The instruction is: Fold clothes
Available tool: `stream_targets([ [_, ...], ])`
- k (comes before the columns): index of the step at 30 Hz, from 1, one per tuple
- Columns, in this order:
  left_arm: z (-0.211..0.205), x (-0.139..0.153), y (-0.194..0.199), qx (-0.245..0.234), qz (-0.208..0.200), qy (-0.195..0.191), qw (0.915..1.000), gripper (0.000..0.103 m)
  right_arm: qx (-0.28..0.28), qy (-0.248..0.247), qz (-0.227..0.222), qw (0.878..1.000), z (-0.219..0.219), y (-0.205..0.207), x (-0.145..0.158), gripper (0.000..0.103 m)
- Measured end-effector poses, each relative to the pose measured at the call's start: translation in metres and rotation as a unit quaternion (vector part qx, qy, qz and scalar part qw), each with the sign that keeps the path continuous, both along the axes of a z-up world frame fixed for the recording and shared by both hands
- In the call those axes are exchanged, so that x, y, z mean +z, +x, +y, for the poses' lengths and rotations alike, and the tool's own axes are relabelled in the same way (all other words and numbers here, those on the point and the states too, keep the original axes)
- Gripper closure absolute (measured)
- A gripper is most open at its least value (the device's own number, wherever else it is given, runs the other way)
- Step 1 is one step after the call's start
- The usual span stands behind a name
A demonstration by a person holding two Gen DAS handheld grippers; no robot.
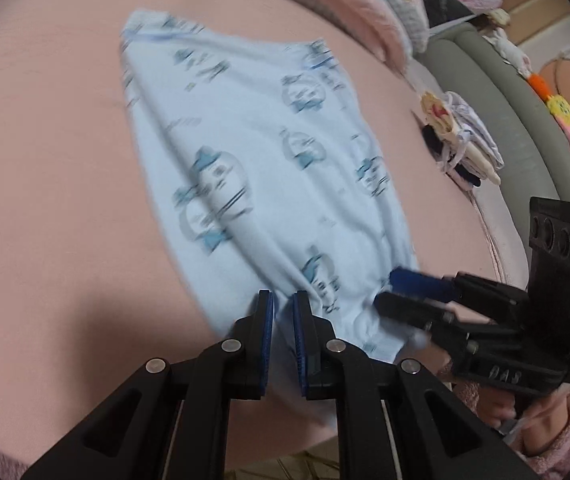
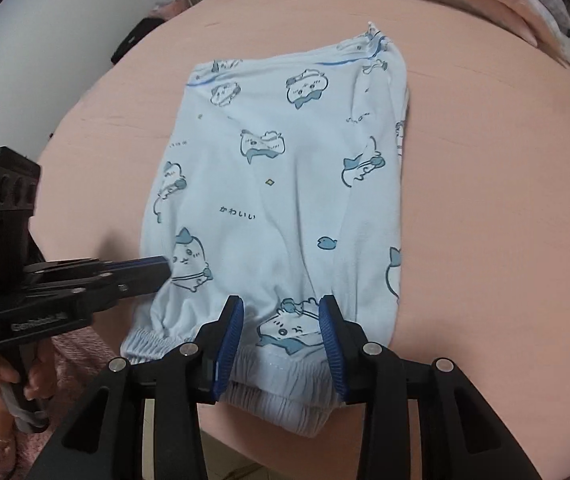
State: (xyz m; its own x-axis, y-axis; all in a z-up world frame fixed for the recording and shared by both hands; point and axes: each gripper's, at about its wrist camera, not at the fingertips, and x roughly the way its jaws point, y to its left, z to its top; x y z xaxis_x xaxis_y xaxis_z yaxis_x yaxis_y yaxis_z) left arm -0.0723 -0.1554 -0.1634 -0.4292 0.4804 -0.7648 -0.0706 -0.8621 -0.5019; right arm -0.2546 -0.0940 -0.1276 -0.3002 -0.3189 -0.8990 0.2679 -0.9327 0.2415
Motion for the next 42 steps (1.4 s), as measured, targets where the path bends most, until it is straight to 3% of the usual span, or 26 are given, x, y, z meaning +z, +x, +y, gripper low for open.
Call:
stream_targets([
  [2,0.007,0.003,-0.006,0.001,0.02,-0.026,0.9995,0.094,0.012,0.019,0.005,1.0,-0.006,0.002,-0.001,0.063],
  [5,0.011,-0.008,-0.018,0.009,0.003,-0.034,0.9994,0.094,0.023,0.045,0.017,0.999,-0.014,0.004,0.001,0.063],
  [9,0.004,-0.01,-0.018,0.03,-0.023,-0.006,0.9993,0.093,0.013,0.061,0.029,0.998,-0.013,0.006,0.007,0.063],
  [12,-0.009,-0.012,0.0,0.045,-0.066,0.054,0.9953,0.085,-0.004,0.087,0.038,0.996,-0.003,0.004,0.011,0.063],
  [15,-0.013,-0.008,0.007,0.047,-0.06,0.069,0.9947,0.07,-0.011,0.108,0.028,0.994,0.005,-0.005,0.004,0.063],
  [19,-0.003,-0.009,-0.003,0.035,-0.051,0.07,0.9956,0.064,-0.028,0.074,0.009,0.997,0.016,-0.007,-0.005,0.063],
  [22,0.006,-0.008,-0.01,0.024,-0.037,0.05,0.9978,0.065,-0.015,0.066,0.01,0.998,0.047,-0.001,-0.001,0.063],
  [23,0.008,-0.007,-0.011,0.023,-0.034,0.044,0.9982,0.071,-0.009,0.066,0.012,0.998,0.059,0.003,0.001,0.063],
  [24,0.009,-0.006,-0.012,0.021,-0.032,0.039,0.9985,0.092,-0.007,0.068,0.013,0.998,0.062,0.006,0.001,0.063],
  [25,0.009,-0.006,-0.013,0.017,-0.031,0.035,0.9987,0.097,-0.006,0.07,0.015,0.997,0.065,0.009,0.002,0.063],
  [35,0.001,0.027,0.023,0.042,0.014,0.004,0.999,0.097,0.004,0.081,0.017,0.997,0.097,0.033,0.005,0.063],
  [38,-0.011,0.021,0.03,0.056,-0.008,0.009,0.9984,0.097,0.005,0.076,0.011,0.997,0.107,0.037,0.004,0.063],
  [42,-0.022,-0.003,0.024,0.087,-0.07,-0.027,0.9934,0.094,0.016,0.078,0.011,0.997,0.118,0.045,0.002,0.055],
])
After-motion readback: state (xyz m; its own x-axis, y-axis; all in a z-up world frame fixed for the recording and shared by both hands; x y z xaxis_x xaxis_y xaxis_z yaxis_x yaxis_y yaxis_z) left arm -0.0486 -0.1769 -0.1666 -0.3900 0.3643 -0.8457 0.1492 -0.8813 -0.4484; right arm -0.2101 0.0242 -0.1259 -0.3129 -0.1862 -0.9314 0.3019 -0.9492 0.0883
